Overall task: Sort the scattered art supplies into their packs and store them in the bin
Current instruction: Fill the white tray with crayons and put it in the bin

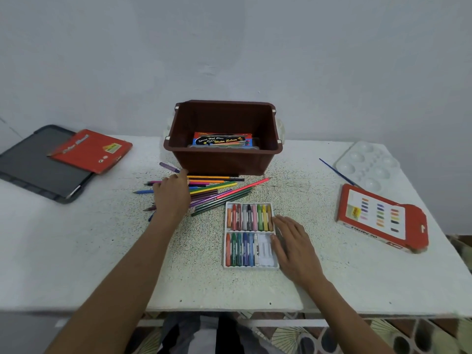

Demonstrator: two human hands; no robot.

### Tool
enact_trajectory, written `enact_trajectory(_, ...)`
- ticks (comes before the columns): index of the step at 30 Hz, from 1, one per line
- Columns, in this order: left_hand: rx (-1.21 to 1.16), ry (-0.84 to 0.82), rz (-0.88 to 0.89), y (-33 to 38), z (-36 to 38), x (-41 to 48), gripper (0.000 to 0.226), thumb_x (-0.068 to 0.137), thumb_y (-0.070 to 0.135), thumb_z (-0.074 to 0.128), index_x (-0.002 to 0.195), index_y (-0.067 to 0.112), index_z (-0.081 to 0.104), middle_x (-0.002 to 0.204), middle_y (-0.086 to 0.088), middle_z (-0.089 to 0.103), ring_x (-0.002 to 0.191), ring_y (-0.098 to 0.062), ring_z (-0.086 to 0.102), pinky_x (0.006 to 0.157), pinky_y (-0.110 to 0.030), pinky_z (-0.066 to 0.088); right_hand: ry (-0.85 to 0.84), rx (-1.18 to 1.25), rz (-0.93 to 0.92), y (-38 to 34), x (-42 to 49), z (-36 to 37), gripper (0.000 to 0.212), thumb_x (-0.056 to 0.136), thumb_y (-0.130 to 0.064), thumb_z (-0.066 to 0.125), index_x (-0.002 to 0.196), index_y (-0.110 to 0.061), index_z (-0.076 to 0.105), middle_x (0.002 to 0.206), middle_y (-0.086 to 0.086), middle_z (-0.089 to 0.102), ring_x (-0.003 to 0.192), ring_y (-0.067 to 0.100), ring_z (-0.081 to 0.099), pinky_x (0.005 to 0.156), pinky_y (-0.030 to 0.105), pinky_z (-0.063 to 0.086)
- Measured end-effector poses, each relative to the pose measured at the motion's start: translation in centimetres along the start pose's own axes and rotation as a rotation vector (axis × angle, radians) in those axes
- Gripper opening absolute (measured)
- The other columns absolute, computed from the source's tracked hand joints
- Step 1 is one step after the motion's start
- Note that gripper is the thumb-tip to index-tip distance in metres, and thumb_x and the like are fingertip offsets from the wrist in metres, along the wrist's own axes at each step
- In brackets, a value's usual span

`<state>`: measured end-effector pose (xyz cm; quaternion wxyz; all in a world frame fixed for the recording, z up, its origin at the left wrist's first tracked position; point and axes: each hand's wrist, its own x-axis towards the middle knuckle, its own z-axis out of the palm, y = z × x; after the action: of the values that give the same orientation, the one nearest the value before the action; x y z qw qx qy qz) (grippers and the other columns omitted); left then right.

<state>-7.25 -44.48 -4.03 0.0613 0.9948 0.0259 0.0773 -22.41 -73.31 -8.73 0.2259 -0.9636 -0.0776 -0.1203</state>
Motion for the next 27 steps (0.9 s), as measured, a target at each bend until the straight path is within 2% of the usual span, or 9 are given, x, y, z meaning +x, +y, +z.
enact_trajectory(3, -0.031, -0.014, 0.008, -0.1, 0.0, 0.6, 0.031, 0.097, 0.009, 0.051, 0.128, 0.014, 0.054, 0.09, -0.012, 0.069, 0.082, -0.031, 0.066, 0.065, -0.037, 0.049, 0.001, -0.004, -0.003, 0.0, 0.0, 0.0, 0.048, 0.104, -0.041, 0.031, 0.142, -0.016, 0.045, 0.144, 0.0, 0.05, 0.134, 0.012, 0.036, 0.114, 0.03, 0.025)
enact_trajectory(6, -0.168, -0.016, 0.006, -0.1, -0.4, 0.4, 0.034, 0.095, 0.012, 0.056, 0.129, 0.016, 0.055, 0.093, -0.012, 0.069, 0.085, -0.03, 0.065, 0.064, -0.035, 0.049, 0.006, -0.003, -0.009, 0.0, 0.0, 0.0, 0.048, 0.104, -0.04, 0.032, 0.143, -0.016, 0.045, 0.144, 0.0, 0.05, 0.134, 0.013, 0.036, 0.114, 0.031, 0.027)
enact_trajectory(9, -0.567, -0.117, 0.025, 1.0, -1.4, -0.9, 0.035, 0.094, 0.014, 0.062, 0.129, 0.017, 0.058, 0.084, -0.002, 0.068, 0.081, -0.023, 0.068, 0.07, -0.038, 0.057, 0.009, 0.0, -0.017, 0.1, 0.0, 0.1, 0.047, 0.104, -0.04, 0.032, 0.143, -0.016, 0.045, 0.144, -0.001, 0.049, 0.134, 0.013, 0.037, 0.114, 0.031, 0.028)
enact_trajectory(12, -0.861, -0.26, 0.027, 2.8, -2.4, -3.0, 0.033, 0.092, 0.006, 0.065, 0.123, 0.016, 0.061, 0.087, -0.005, 0.071, 0.068, -0.013, 0.069, 0.052, -0.02, 0.054, 0.018, 0.011, -0.025, 0.2, 0.1, 0.1, 0.045, 0.105, -0.035, 0.03, 0.143, -0.017, 0.045, 0.143, 0.0, 0.051, 0.134, 0.013, 0.038, 0.116, 0.029, 0.027)
enact_trajectory(13, -0.913, -0.287, 0.04, 3.5, -2.6, -3.8, 0.032, 0.091, 0.005, 0.066, 0.121, 0.016, 0.062, 0.087, -0.006, 0.071, 0.065, -0.009, 0.07, 0.051, -0.018, 0.053, 0.028, 0.013, -0.038, 0.2, 0.1, 0.1, 0.043, 0.105, -0.032, 0.031, 0.142, -0.015, 0.047, 0.141, 0.001, 0.053, 0.133, 0.014, 0.039, 0.115, 0.03, 0.028)
enact_trajectory(17, -0.993, -0.414, 0.112, 6.7, -3.1, -7.5, 0.031, 0.089, 0.012, 0.069, 0.117, 0.023, 0.063, 0.089, 0.006, 0.069, 0.075, 0.005, 0.068, 0.069, -0.018, 0.058, 0.043, 0.011, -0.071, 0.3, 0.1, 0.0, 0.042, 0.104, -0.026, 0.033, 0.139, -0.01, 0.05, 0.138, 0.006, 0.055, 0.13, 0.018, 0.043, 0.111, 0.038, 0.035)
enact_trajectory(21, -1.002, -0.541, 0.13, 9.3, -2.4, -10.5, 0.031, 0.088, 0.016, 0.07, 0.112, 0.035, 0.063, 0.09, 0.009, 0.07, 0.077, 0.006, 0.066, 0.07, -0.015, 0.056, 0.042, 0.009, -0.046, 0.4, 0.1, 0.2, 0.044, 0.104, -0.029, 0.03, 0.14, -0.011, 0.05, 0.14, 0.005, 0.054, 0.131, 0.02, 0.043, 0.111, 0.037, 0.036)
enact_trajectory(25, -0.864, -0.513, 0.243, 9.6, -1.4, -11.9, 0.031, 0.088, 0.022, 0.073, 0.117, 0.03, 0.064, 0.088, 0.013, 0.067, 0.078, 0.005, 0.063, 0.072, -0.009, 0.049, 0.046, 0.0, -0.061, 0.4, 0.0, 0.1, 0.044, 0.103, -0.024, 0.031, 0.139, -0.009, 0.051, 0.14, 0.006, 0.054, 0.131, 0.021, 0.044, 0.111, 0.038, 0.037)
enact_trajectory(27, -0.802, -0.477, 0.285, 9.4, -1.1, -12.1, 0.033, 0.088, 0.026, 0.073, 0.119, 0.03, 0.064, 0.09, 0.014, 0.066, 0.081, 0.004, 0.061, 0.077, -0.013, 0.049, 0.036, 0.003, -0.053, 0.5, 0.1, 0.2, 0.043, 0.104, -0.025, 0.031, 0.14, -0.01, 0.05, 0.141, 0.005, 0.053, 0.132, 0.021, 0.043, 0.111, 0.038, 0.036)
